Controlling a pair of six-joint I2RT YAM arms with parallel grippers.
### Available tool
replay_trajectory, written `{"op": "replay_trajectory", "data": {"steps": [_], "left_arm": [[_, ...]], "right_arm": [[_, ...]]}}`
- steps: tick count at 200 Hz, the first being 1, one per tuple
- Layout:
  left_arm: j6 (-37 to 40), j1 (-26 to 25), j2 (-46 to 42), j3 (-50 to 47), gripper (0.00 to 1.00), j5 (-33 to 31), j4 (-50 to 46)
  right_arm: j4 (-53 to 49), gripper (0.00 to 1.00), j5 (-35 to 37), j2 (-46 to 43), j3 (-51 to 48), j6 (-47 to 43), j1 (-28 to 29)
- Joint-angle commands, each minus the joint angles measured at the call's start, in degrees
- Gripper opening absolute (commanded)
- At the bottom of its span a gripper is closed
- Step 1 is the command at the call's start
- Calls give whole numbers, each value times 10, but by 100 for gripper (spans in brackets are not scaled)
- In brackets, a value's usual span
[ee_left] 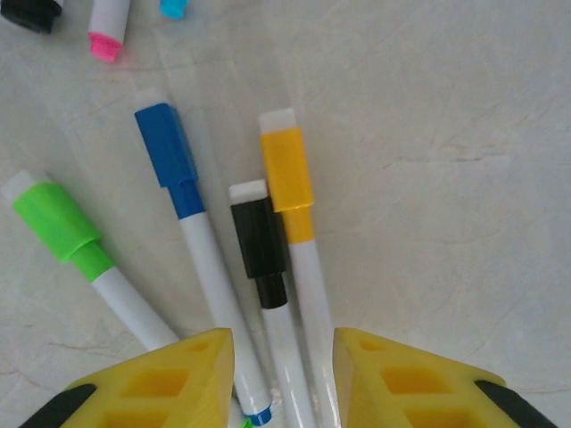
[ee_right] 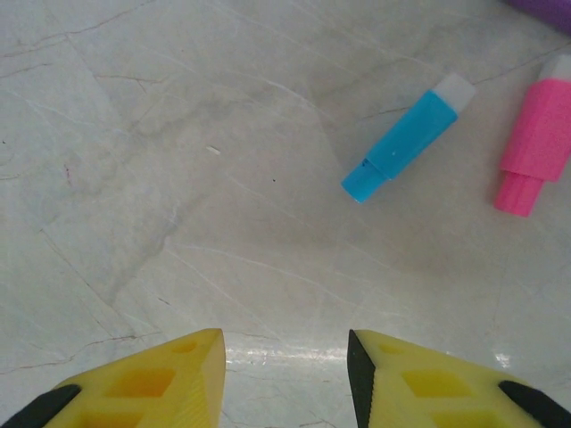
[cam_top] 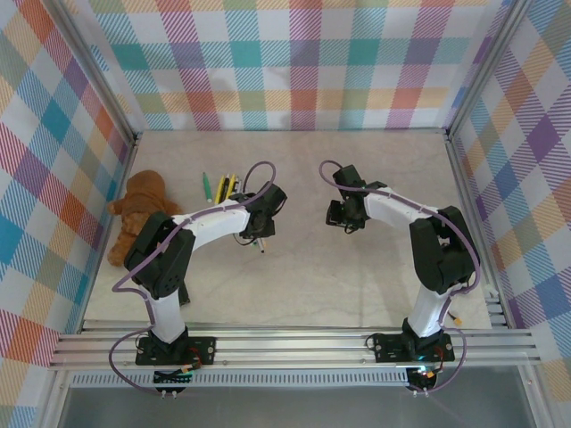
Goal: Open the pen caps
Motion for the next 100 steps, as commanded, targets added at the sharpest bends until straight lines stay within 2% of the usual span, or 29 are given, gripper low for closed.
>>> {"op": "replay_trajectory", "data": {"steps": [1,100], "left_arm": [[-13,-2,-6,-1,34,3,24],[-3,-2,76,57,32,23,-6]], "right_arm": [[7,41,-13,-9,-4,-6,2],[-2,37,-12,7,12,-7,2]]}}
